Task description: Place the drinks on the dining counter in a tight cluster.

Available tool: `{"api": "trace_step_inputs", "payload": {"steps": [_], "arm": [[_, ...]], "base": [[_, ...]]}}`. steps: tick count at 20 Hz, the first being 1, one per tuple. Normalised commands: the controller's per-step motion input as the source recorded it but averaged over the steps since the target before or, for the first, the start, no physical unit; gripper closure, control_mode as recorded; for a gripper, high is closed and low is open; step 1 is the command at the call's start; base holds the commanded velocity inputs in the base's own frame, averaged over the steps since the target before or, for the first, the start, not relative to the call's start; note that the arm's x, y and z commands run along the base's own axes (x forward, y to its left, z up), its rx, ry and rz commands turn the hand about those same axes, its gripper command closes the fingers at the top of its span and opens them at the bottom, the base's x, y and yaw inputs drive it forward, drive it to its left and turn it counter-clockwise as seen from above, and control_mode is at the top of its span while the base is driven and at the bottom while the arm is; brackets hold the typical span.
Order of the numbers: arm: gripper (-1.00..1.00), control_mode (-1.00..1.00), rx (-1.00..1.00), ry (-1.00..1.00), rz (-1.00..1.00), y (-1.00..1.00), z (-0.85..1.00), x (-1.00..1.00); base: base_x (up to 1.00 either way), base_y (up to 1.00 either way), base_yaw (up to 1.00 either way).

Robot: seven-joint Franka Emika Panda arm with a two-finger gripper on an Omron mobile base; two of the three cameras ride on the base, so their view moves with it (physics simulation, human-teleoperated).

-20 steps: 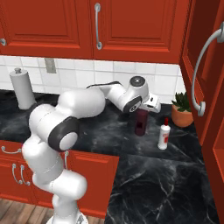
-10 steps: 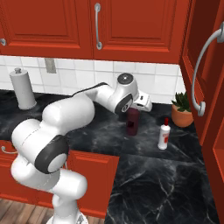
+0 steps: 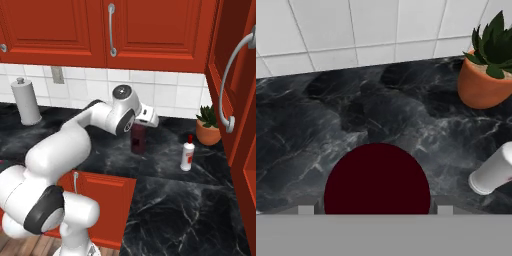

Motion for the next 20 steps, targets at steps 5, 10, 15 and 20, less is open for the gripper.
{"api": "trace_step_inputs", "payload": {"steps": [5, 10, 15, 20], "arm": [[1.00, -1.00, 0.00, -0.03, 0.00, 0.50, 0.18, -0.39], [1.00, -1.00, 0.00, 0.00, 0.00, 0.47, 0.24, -0.35], [1.00, -1.00, 0.00, 0.00, 0.02, 0.39, 0.23, -0.35], [1.00, -1.00, 0.01, 0.00, 0.02, 0.31, 0.14, -0.30]], "base": [[0.00, 0.00, 0.00], [0.00, 0.00, 0.00], [0.00, 0.00, 0.00], [0.00, 0.00, 0.00]]}}
